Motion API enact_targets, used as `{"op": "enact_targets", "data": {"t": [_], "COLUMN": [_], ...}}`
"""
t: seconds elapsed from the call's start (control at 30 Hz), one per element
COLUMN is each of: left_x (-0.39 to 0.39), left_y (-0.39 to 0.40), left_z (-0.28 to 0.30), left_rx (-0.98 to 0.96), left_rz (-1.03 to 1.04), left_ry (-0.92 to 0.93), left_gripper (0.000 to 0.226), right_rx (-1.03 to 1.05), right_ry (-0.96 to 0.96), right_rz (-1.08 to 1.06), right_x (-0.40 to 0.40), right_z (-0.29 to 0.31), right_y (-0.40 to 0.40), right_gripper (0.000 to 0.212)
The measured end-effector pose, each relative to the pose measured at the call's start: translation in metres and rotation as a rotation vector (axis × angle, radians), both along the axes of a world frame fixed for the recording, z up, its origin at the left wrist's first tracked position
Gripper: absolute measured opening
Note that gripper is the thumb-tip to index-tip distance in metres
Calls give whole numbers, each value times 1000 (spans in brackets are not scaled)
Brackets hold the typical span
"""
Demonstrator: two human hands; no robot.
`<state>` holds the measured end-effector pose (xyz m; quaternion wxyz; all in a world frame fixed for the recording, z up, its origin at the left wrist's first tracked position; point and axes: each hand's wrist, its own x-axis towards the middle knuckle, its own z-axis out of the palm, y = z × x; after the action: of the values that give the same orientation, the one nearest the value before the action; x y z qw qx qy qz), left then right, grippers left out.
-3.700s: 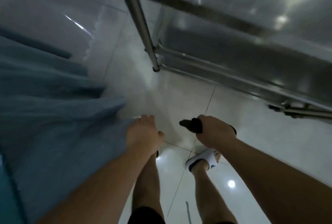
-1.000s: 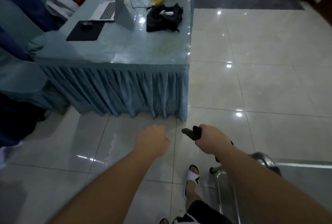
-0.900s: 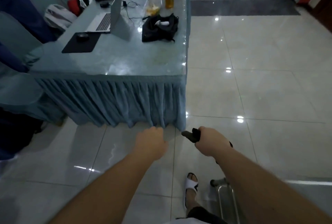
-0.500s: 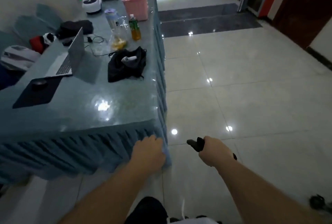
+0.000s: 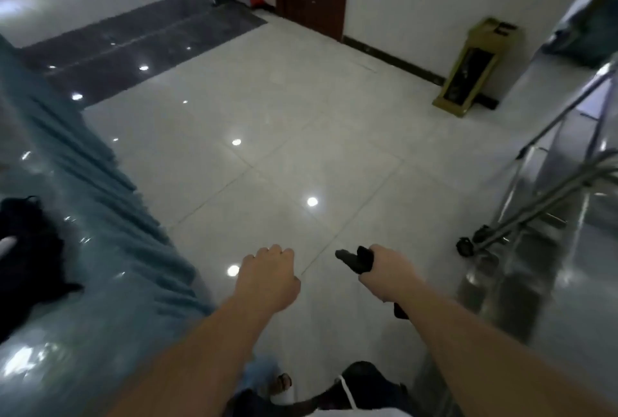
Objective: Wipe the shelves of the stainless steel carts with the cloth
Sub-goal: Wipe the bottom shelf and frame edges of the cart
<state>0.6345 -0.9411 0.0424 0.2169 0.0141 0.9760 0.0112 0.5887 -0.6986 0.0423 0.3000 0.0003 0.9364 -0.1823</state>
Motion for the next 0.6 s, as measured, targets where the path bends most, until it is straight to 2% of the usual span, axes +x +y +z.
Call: {"op": "enact_targets", "data": {"t": [0.07,0.13,0.27,0.43,0.6], "left_x": [-38,-76,-150,-241,-329], "left_y": [19,46,112,189,248], "left_z": [-2,-4,-4,6,19], "left_rx": [15,22,45,26,78], "left_rz": [-103,-201,-368,-469,-495], "left_ry": [-12,-25,-27,-21,27], "left_gripper": [42,42,45,48,48], "right_rx": [15,53,145,86,129], "right_ry": [-14,-13,-14,-60,-20], "right_rz": [-116,-215,-342,-463,-503], "right_x": [-9,-19,-54,-122,-205], "right_z": [-4,-8,-22,-24,-10], "right_y": [26,55,116,184,242], "right_gripper": [11,12,24,50,30]}}
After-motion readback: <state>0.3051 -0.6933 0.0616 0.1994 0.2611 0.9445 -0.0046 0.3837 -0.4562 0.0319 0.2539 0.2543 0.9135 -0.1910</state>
